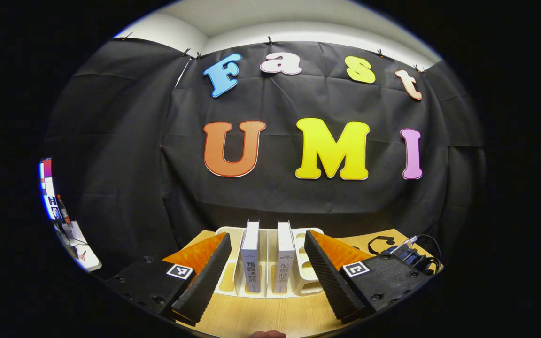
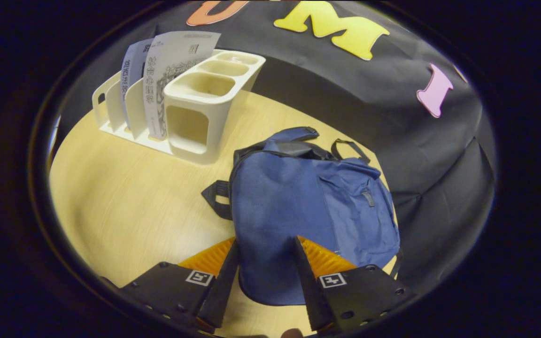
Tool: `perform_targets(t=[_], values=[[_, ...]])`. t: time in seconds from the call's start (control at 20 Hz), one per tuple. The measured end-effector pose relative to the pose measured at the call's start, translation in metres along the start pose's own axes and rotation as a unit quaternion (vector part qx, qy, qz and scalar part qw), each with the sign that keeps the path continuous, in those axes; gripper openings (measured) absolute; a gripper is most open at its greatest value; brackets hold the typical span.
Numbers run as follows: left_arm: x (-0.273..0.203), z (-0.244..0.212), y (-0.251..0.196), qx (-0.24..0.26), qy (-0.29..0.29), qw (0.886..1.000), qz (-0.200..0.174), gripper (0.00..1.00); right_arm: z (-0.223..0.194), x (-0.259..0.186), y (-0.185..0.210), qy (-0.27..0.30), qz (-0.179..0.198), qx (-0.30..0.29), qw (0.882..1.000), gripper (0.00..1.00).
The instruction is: Open the schoolbag, grab two books from the bookshelf and put them into the schoolbag.
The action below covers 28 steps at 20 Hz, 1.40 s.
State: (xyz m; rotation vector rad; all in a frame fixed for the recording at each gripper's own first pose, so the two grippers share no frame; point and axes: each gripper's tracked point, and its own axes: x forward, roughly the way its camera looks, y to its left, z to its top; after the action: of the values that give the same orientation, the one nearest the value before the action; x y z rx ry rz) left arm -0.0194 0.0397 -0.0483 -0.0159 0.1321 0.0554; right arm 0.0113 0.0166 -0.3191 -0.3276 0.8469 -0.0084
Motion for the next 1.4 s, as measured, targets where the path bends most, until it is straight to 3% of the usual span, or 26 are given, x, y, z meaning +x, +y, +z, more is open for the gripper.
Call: perform_targets(t=[0.05, 0.2, 0.35, 0.4, 0.5, 0.6, 0.8, 0.85, 1.0, 1.05, 1.25, 1.4], values=[[0.000, 0.000, -0.001, -0.001, 0.000, 1.000, -0.001, 0.99, 0.004, -0.008, -0.007, -0.010, -0.019, -0.008, 1.000, 0.66], [0.000, 0.000, -0.004, -0.002, 0.000, 1.000, -0.003, 0.99, 0.018, -0.007, -0.029, -0.035, -0.073, -0.040, 0.996, 0.47], [0.000, 0.001, -0.002, 0.001, -0.002, 1.000, -0.003, 0.99, 0.019, -0.003, -0.049, -0.022, -0.124, -0.050, 0.991, 0.47], [-0.001, 0.002, -0.002, 0.003, -0.003, 1.000, -0.003, 0.99, 0.019, -0.001, -0.052, -0.018, -0.133, -0.049, 0.990, 0.55], [-0.001, 0.003, -0.001, 0.005, -0.004, 1.000, -0.002, 0.99, 0.022, 0.001, -0.068, -0.014, -0.165, -0.054, 0.985, 0.39], [-0.001, 0.002, 0.000, 0.005, -0.003, 1.000, -0.001, 0.99, 0.021, 0.005, -0.066, -0.007, -0.151, -0.039, 0.988, 0.27], [-0.001, 0.001, -0.001, 0.005, 0.000, 1.000, -0.002, 0.99, 0.016, 0.011, -0.058, 0.004, -0.095, -0.002, 0.996, 0.27], [0.000, 0.002, -0.002, 0.005, -0.001, 1.000, -0.003, 0.99, 0.017, 0.010, -0.055, 0.006, -0.076, 0.007, 0.997, 0.10], [0.002, 0.001, -0.004, 0.001, 0.002, 1.000, -0.004, 0.99, 0.019, 0.001, -0.057, 0.007, -0.023, 0.043, 0.999, 0.09], [0.003, 0.000, -0.005, -0.003, 0.004, 1.000, -0.004, 0.99, 0.022, -0.003, -0.062, 0.007, -0.012, 0.052, 0.999, 0.01], [0.010, -0.007, -0.011, -0.019, 0.017, 1.000, -0.007, 0.99, 0.040, -0.028, -0.090, -0.017, 0.008, 0.100, 0.995, 0.01], [0.016, -0.005, -0.016, -0.043, 0.021, 0.999, -0.010, 1.00, 0.050, -0.045, -0.113, -0.036, 0.007, 0.101, 0.994, 0.00]])
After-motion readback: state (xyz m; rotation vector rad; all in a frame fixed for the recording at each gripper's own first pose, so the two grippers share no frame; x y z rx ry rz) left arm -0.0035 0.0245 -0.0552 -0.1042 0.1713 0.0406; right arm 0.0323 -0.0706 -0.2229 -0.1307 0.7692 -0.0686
